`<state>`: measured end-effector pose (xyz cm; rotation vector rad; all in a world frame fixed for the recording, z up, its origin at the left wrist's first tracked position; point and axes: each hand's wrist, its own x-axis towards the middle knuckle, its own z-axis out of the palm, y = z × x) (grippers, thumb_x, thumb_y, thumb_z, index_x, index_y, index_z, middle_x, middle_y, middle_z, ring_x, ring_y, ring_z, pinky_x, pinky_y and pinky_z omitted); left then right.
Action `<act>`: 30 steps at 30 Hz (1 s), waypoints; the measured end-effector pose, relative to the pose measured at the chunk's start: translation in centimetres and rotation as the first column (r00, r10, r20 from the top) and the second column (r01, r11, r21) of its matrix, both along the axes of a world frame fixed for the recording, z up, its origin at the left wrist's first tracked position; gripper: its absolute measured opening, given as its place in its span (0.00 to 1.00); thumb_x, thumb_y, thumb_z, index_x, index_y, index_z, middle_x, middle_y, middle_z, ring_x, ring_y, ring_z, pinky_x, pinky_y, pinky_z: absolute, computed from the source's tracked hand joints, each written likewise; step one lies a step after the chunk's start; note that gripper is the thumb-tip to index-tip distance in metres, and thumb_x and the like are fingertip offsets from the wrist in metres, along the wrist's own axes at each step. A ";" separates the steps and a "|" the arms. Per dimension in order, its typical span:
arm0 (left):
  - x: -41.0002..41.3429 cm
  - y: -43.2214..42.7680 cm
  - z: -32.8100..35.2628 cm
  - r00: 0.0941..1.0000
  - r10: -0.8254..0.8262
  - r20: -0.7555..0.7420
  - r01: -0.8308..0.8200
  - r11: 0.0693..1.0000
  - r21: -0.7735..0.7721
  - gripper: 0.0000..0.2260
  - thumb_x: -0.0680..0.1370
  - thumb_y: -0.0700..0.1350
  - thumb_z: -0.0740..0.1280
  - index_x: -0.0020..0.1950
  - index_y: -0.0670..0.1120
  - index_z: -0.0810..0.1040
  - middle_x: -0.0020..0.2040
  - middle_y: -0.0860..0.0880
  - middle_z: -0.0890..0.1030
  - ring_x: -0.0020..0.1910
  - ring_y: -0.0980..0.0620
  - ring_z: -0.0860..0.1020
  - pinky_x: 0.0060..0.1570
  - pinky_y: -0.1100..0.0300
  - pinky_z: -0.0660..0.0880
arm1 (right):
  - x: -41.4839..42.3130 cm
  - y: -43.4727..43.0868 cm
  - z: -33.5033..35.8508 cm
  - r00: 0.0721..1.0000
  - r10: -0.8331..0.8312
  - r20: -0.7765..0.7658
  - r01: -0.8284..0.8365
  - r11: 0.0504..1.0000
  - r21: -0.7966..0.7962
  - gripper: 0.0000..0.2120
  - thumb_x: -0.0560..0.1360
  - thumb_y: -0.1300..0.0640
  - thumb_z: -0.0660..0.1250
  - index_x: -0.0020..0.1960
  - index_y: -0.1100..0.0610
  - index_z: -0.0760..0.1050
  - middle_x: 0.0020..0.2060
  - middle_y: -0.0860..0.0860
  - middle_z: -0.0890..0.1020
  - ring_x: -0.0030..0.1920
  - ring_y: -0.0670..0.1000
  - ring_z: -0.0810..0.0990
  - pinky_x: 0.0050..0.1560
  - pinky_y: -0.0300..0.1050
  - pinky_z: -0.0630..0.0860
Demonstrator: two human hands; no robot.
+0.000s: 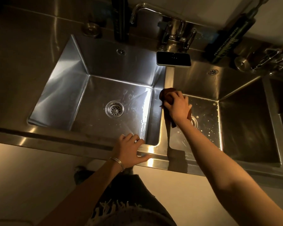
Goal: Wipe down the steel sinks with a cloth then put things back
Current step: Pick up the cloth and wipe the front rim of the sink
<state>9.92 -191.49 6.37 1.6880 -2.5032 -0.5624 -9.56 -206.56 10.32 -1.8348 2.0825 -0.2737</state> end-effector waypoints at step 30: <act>0.3 0.0 -0.6 0.999 -0.039 0.011 0.039 0.999 0.011 0.27 0.72 0.70 0.53 0.60 0.54 0.74 0.56 0.53 0.75 0.57 0.52 0.71 0.56 0.54 0.64 | -1.9 4.9 0.7 0.988 0.147 0.041 -0.148 0.989 0.026 0.19 0.69 0.51 0.71 0.59 0.52 0.76 0.61 0.53 0.75 0.59 0.58 0.72 0.58 0.56 0.70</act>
